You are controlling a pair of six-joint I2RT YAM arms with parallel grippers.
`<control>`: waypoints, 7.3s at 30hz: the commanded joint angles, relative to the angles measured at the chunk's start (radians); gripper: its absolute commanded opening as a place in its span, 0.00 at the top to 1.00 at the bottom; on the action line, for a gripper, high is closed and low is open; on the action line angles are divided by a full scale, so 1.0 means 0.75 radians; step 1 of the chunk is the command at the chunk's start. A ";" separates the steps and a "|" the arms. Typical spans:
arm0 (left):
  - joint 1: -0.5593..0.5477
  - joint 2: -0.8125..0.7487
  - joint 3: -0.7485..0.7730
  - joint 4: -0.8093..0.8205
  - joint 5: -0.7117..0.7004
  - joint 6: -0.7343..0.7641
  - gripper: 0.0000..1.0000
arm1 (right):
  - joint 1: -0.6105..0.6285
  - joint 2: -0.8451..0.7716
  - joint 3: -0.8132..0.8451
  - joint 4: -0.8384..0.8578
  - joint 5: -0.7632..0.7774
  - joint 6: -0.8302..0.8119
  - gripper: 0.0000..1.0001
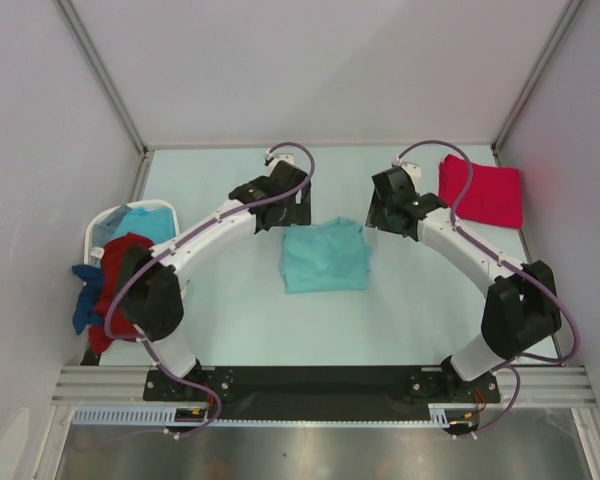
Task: Fold and stack the t-shirts
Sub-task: Smooth out wrinkles on the folded tshirt
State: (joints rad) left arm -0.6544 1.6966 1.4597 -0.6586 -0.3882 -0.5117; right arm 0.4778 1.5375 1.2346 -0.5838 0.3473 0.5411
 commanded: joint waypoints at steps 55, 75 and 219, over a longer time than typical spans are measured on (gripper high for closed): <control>0.132 0.360 -0.011 0.201 0.368 0.016 0.14 | 0.046 0.541 0.191 0.120 -0.089 -0.004 0.56; 0.140 0.403 0.105 0.193 0.387 0.024 0.14 | 0.028 0.611 0.334 0.122 -0.075 -0.032 0.59; 0.265 0.497 0.660 0.013 0.227 -0.005 0.39 | -0.071 0.685 0.755 0.024 -0.027 -0.110 0.66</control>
State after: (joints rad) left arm -0.4595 2.2700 1.9499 -0.6796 -0.1822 -0.5049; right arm 0.4229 2.2303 1.8050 -0.5728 0.2958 0.4755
